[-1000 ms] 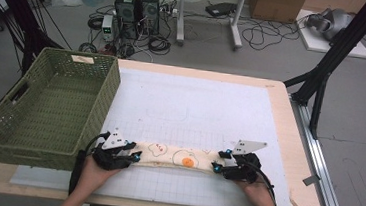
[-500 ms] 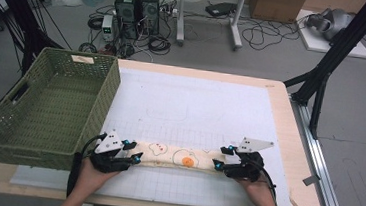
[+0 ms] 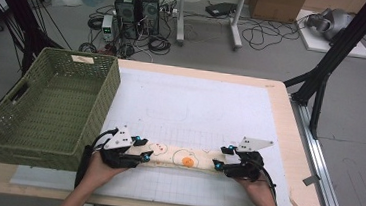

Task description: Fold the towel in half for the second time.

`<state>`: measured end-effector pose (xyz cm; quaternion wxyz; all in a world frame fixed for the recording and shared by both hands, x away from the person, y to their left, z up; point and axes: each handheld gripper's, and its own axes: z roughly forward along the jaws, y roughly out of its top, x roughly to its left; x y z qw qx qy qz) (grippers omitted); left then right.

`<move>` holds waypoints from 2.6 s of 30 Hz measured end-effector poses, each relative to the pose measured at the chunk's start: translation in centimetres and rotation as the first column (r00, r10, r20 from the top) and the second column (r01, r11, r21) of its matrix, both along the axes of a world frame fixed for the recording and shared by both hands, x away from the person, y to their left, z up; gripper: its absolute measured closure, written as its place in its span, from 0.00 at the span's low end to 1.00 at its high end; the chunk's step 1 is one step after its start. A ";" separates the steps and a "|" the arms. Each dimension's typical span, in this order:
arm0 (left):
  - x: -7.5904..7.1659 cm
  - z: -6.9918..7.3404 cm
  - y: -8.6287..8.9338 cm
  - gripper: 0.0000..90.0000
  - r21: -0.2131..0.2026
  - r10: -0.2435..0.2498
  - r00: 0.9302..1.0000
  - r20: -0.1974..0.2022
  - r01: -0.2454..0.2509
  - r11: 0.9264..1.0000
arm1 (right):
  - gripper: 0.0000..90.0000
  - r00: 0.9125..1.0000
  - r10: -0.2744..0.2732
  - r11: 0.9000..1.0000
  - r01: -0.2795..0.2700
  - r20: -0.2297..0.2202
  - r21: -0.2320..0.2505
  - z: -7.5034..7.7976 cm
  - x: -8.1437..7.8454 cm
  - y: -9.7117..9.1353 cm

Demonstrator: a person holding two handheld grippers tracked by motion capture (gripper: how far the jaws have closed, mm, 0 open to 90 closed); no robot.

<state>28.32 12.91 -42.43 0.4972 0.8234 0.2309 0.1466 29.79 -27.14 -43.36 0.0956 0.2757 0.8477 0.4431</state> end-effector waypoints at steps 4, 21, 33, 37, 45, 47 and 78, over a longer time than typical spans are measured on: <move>0.8 0.3 -1.5 0.60 0.010 -0.061 0.998 0.001 0.061 0.998 | 0.44 1.000 0.000 1.000 0.000 0.002 0.007 0.1 0.0 -0.1; 3.4 1.5 -6.6 0.51 0.093 -0.274 0.960 -0.051 0.278 0.956 | 0.42 1.000 0.006 1.000 -0.006 0.005 0.017 0.2 0.0 -0.3; 4.5 -0.3 -7.3 0.49 0.095 -0.329 0.932 -0.149 0.345 0.934 | 0.42 1.000 0.009 1.000 -0.009 0.009 0.014 0.3 0.0 -0.3; 4.8 -0.9 -7.4 0.49 0.113 -0.336 0.922 -0.190 0.361 0.926 | 0.42 1.000 0.012 1.000 -0.012 0.010 0.017 0.3 0.0 -0.3; 4.4 -1.7 -8.0 0.41 0.175 -0.346 0.915 -0.207 0.382 0.907 | 0.42 1.000 0.014 1.000 -0.015 0.020 0.013 0.4 -0.1 -0.3; 4.3 -1.7 -8.0 0.42 0.181 -0.340 0.918 -0.203 0.377 0.909 | 0.42 1.000 0.013 1.000 -0.014 0.021 0.013 0.4 -0.1 -0.3; 3.6 -1.0 -8.2 0.90 0.263 -0.169 0.983 -0.077 0.184 0.947 | 0.41 0.999 -0.014 0.998 0.012 0.040 0.054 1.0 -0.2 -0.7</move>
